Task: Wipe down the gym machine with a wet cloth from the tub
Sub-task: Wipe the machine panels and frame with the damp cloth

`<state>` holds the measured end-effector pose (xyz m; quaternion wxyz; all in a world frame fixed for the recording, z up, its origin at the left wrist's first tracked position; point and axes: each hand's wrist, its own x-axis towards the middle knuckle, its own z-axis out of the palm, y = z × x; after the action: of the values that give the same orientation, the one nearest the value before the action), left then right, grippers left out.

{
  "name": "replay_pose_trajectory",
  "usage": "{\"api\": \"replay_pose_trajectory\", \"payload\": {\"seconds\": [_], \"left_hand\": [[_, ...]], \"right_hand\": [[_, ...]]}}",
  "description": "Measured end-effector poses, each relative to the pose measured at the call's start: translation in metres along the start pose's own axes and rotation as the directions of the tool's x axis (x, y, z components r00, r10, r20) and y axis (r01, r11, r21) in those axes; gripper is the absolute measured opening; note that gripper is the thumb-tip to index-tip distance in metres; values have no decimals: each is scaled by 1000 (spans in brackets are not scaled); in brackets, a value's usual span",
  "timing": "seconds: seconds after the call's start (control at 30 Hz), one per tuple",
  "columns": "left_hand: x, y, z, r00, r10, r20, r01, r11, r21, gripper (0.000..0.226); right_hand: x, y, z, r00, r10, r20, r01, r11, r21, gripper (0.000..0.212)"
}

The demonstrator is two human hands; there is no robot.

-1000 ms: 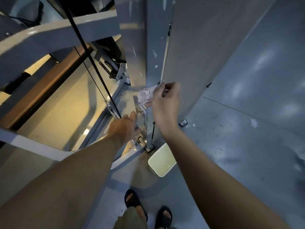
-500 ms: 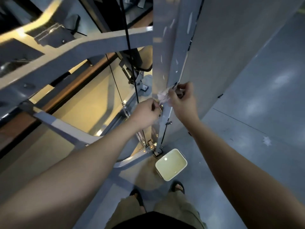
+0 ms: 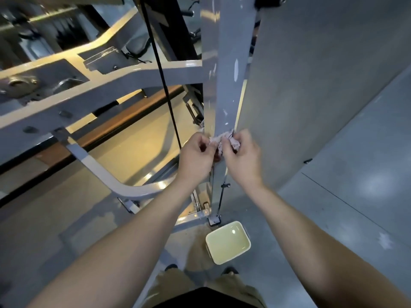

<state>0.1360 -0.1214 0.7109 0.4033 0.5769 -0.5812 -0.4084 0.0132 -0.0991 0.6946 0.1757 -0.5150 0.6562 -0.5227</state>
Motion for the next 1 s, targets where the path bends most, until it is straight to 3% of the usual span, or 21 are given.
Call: {"api": "replay_pose_trajectory", "payload": {"seconds": [0.13, 0.23, 0.4, 0.53, 0.63, 0.77, 0.93, 1.0], "left_hand": [[-3, 25, -2, 991, 105, -82, -108, 994, -25, 19], [-2, 28, -4, 992, 118, -50, -117, 993, 29, 20], [0, 27, -15, 999, 5, 49, -8, 999, 52, 20], [7, 44, -39, 997, 63, 37, -65, 996, 63, 14], [12, 53, -58, 990, 132, 56, -138, 984, 109, 4], [15, 53, -75, 982, 150, 114, -166, 974, 151, 10], [22, 45, -73, 967, 124, 224, -163, 973, 166, 6], [20, 43, -67, 949, 174, 262, -218, 964, 151, 10]], "right_hand": [[19, -19, -10, 992, -104, -70, 109, 992, 66, 32], [17, -13, -9, 975, -205, -83, 206, 978, 8, 34], [14, -7, -12, 998, -53, 20, 53, 998, -41, 28], [25, -46, -21, 954, -289, -78, 278, 953, -120, 11], [31, -43, -9, 895, -431, -116, 404, 893, -198, 10], [17, -22, 1, 926, -373, -55, 355, 912, -206, 27], [27, -56, -8, 892, -410, -190, 348, 891, -293, 7], [24, -44, -5, 909, -387, -155, 320, 887, -334, 14]]}}
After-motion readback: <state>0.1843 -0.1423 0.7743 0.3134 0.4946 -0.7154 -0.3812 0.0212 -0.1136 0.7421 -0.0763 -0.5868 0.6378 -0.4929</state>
